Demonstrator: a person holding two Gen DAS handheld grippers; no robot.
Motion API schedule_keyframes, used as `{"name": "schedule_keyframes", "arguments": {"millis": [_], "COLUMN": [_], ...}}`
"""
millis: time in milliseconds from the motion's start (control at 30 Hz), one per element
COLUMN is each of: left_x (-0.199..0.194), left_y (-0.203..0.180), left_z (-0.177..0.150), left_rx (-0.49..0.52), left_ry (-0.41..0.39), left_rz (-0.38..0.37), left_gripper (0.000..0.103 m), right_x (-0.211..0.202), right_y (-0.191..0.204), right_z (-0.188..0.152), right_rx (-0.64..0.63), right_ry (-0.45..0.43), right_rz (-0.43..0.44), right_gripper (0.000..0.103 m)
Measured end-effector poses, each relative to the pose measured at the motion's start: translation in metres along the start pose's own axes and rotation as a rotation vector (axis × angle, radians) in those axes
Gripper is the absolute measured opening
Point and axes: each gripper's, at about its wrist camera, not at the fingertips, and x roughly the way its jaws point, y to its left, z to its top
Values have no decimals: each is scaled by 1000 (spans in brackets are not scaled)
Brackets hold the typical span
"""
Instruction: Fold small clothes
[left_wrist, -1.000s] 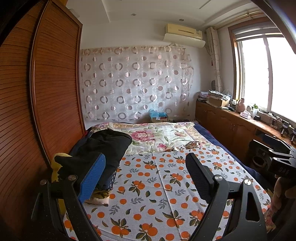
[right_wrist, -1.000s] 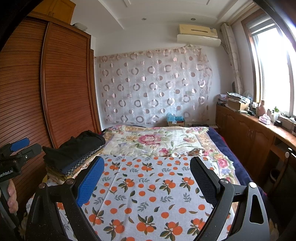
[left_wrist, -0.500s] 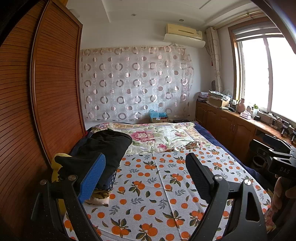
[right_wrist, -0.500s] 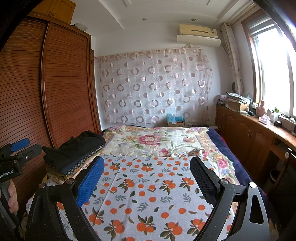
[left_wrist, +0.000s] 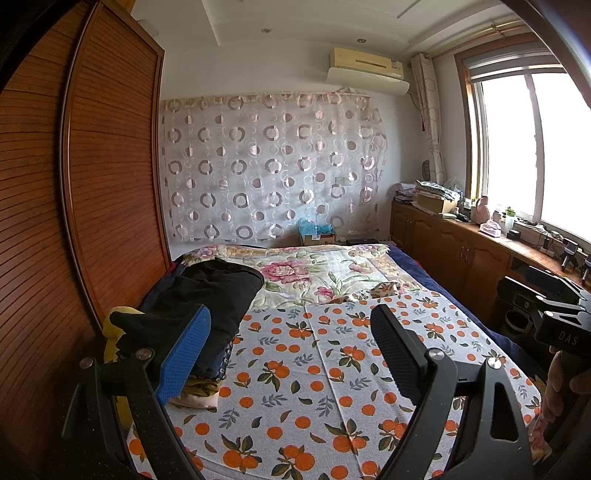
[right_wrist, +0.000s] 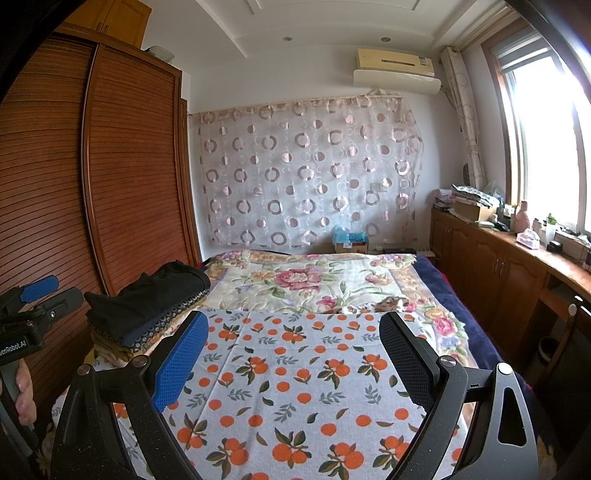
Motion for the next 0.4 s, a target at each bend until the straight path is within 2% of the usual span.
{"name": "schedule_keyframes", "arguments": {"millis": [400], "left_x": [0], "left_y": [0], "left_z": [-1], "left_rx": [0], "left_ry": [-1], "left_rz": [1], "left_gripper": [89], "right_x": [0], "right_y": [0], "right_z": [0], "right_rx": [-1], "right_ry": [0], "right_rz": [0], "right_gripper": [94]}}
